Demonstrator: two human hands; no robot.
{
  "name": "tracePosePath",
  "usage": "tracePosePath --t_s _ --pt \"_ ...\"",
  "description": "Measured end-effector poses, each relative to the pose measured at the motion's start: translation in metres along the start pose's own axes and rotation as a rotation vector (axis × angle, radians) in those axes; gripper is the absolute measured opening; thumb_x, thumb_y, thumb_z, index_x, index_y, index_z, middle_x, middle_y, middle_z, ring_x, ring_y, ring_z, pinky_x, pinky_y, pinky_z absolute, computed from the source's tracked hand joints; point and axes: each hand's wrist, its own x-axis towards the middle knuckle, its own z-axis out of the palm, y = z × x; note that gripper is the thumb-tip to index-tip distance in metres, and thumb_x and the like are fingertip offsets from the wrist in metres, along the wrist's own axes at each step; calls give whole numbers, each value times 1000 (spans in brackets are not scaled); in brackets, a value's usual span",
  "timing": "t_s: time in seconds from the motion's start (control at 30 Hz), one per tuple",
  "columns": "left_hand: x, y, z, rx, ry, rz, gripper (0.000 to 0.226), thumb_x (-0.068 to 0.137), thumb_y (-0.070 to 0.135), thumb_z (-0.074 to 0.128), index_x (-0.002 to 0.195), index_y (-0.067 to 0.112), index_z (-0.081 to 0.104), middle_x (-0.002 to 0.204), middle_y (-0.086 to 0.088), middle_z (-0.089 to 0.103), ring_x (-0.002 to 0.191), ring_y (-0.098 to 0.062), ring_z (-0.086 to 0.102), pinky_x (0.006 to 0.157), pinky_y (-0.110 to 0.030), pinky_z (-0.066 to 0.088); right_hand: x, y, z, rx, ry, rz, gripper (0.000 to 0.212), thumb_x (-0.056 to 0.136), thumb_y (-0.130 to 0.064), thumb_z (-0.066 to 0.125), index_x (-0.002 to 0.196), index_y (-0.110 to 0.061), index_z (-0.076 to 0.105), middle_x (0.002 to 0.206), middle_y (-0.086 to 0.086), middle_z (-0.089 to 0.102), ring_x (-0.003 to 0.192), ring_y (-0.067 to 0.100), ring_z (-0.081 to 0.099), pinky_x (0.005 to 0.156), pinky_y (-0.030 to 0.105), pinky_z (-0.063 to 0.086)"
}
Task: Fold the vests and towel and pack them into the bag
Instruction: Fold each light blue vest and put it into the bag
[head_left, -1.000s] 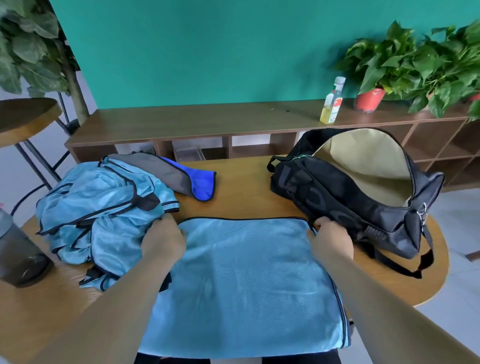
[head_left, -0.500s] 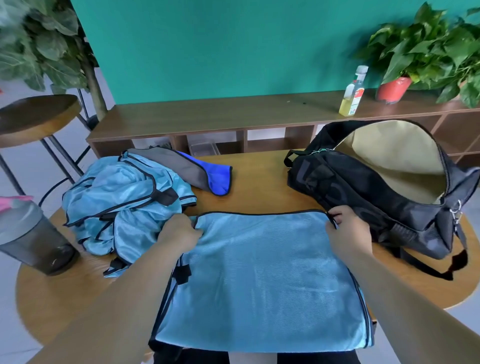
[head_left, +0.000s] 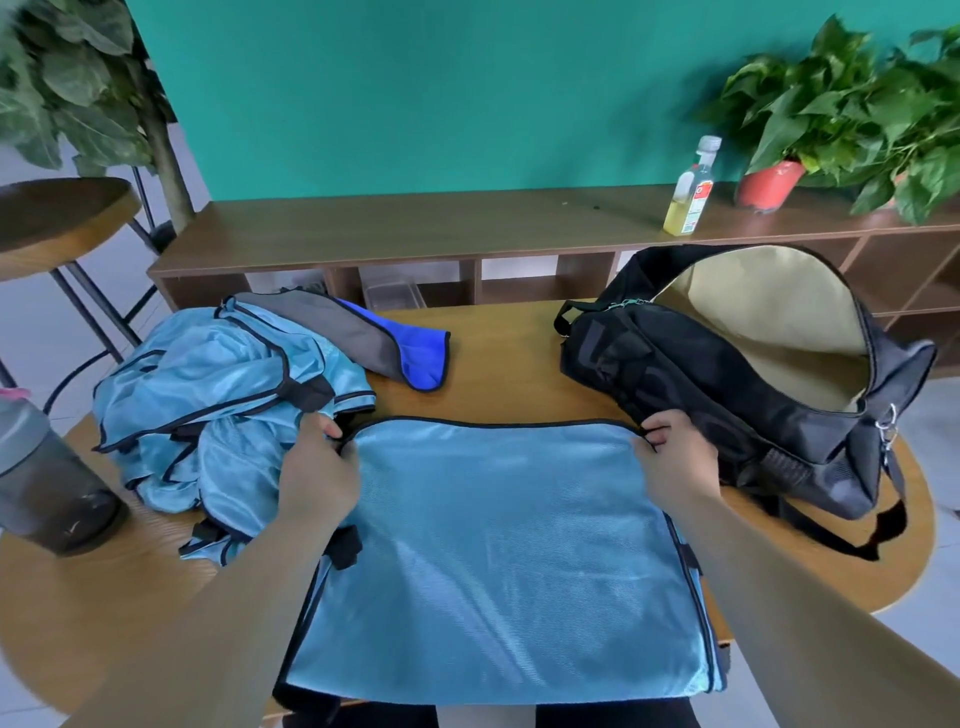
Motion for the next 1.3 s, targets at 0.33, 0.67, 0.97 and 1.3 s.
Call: tracePosePath --t_s 0.33,0.67,0.97,1.3 --pt "-14 -7 7 27 142 150 17 94 0 65 93 13 56 88 -2 64 85 -32 60 78 -43 48 -6 -7 1 96 107 -14 15 89 -24 84 98 -25 71 92 -14 71 87 2 66 75 14 46" --pt "-13 -10 7 263 19 325 28 87 -7 67 109 11 68 112 -13 61 105 -37 59 92 -45 50 -7 -4 10 -384 116 -233 14 99 -15 68 109 -26 68 110 -2 65 103 21 57 83 39 53" --pt "-81 1 29 800 -318 379 81 100 73 13 168 28 10 176 -9 2 162 -31 2 128 -54 9 -58 -13 36 -644 -307 -369 73 104 -70 26 167 -34 15 176 -2 1 162 22 -4 131 43 9" --pt "-71 -28 -3 710 -213 470 67 104 53 21 150 19 55 166 -8 40 154 -28 35 128 -49 25 -61 -16 24 -729 -275 -385 82 99 -77 12 168 -33 8 176 1 -8 161 22 -11 131 42 1"
